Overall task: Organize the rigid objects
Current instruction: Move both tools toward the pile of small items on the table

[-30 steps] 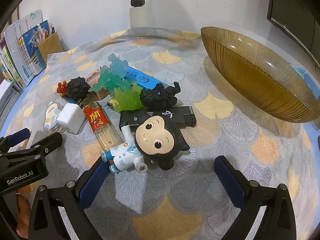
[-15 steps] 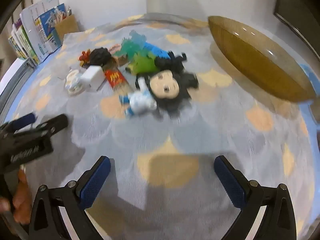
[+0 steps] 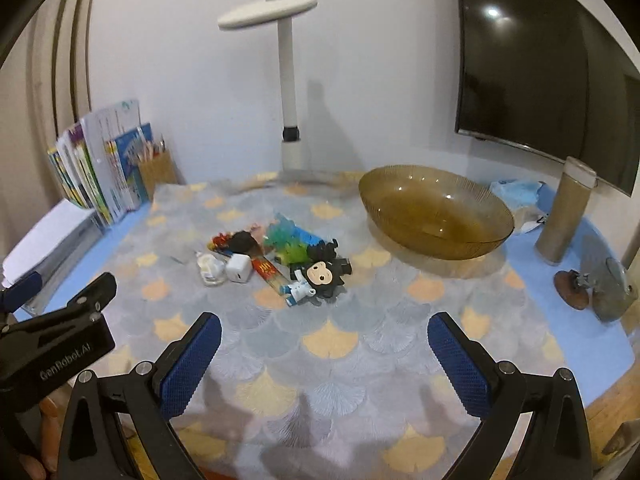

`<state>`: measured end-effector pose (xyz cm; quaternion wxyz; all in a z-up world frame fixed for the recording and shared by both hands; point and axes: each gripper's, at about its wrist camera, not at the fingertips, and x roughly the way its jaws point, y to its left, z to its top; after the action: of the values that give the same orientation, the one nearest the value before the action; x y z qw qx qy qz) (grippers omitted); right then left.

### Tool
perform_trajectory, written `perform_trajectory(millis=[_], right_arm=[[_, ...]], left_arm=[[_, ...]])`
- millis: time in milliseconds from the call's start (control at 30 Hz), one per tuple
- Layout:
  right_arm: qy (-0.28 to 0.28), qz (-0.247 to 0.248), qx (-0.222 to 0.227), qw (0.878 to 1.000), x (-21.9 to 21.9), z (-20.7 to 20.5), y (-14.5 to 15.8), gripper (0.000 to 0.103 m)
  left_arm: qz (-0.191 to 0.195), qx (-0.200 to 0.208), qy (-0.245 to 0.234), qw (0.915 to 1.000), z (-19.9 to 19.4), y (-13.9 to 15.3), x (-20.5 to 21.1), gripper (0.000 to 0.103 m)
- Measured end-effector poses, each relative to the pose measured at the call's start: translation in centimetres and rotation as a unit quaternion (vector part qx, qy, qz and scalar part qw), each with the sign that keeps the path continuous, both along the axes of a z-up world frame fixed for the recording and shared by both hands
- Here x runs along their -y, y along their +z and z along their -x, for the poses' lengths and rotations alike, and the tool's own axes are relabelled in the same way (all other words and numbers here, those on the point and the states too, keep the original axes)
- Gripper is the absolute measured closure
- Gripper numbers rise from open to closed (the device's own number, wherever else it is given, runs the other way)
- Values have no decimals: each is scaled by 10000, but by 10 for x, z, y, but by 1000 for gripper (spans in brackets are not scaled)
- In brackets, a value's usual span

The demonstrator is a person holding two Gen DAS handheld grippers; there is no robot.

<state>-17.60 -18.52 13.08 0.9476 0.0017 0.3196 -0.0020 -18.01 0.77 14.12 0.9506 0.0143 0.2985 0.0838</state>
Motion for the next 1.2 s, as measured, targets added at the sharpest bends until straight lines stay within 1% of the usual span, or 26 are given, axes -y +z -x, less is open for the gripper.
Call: perform_trajectory(millis=[67,133,200,333,467,600,700,767,800,867,933,1033,1067,1133,1167,1200], right_arm=[[-27,8,87,10000,4,10,5,0],[-106,133,205,9996,5,17,11,0],[-180,106,290,9994,6,25,17,0],[-134,-106,334,9993,6,37,22,0],[-112,-12,420,9991,-2,49,27,0],[-121,-14,588,9982,-3,56,31,0],[-192,67,546,9983,-1,46,23,0],[-220,84,274,9993,3,28,8,0],[-207,42,117,9997,5,19,0,0],[-172,-124,-301,9993,11,-7,-22,0],[-176,-273,-694,9971,18,-31,-43,0],[-240,-279,-1035,9940,25,-59,-66,0],[-245,-248,-1069,9937,26,-64,-69,0],[-246,-200,-1157,9928,30,-79,-78,2],[-218,-228,-1180,9925,31,-84,-81,2],[-173,-261,-1207,9922,32,-89,-83,2]], left_arm=[[8,113,-60,9999,11,4,0,1],[-104,207,-4,9997,21,6,4,1],[-192,271,66,9994,27,8,4,1],[-104,378,-56,9992,42,10,3,1],[-143,536,-21,9985,58,15,-8,1],[-115,590,0,9982,58,12,-20,1],[-210,226,159,9994,35,-5,-31,1],[-106,-25,126,9999,17,-21,-38,1],[18,-169,8,9999,6,-29,-39,1],[106,-354,-142,9992,-8,-41,-34,1],[9,-591,-289,9978,-30,-54,-23,1],[-240,-962,-581,9934,-66,-70,-7,1],[-303,-1080,-674,9914,-80,-74,-5,1],[-431,-1232,-575,9898,-104,-79,-11,1],[-424,-1300,-484,9894,-115,-81,-18,1],[-298,-1456,-403,9881,-129,-84,-28,1]])
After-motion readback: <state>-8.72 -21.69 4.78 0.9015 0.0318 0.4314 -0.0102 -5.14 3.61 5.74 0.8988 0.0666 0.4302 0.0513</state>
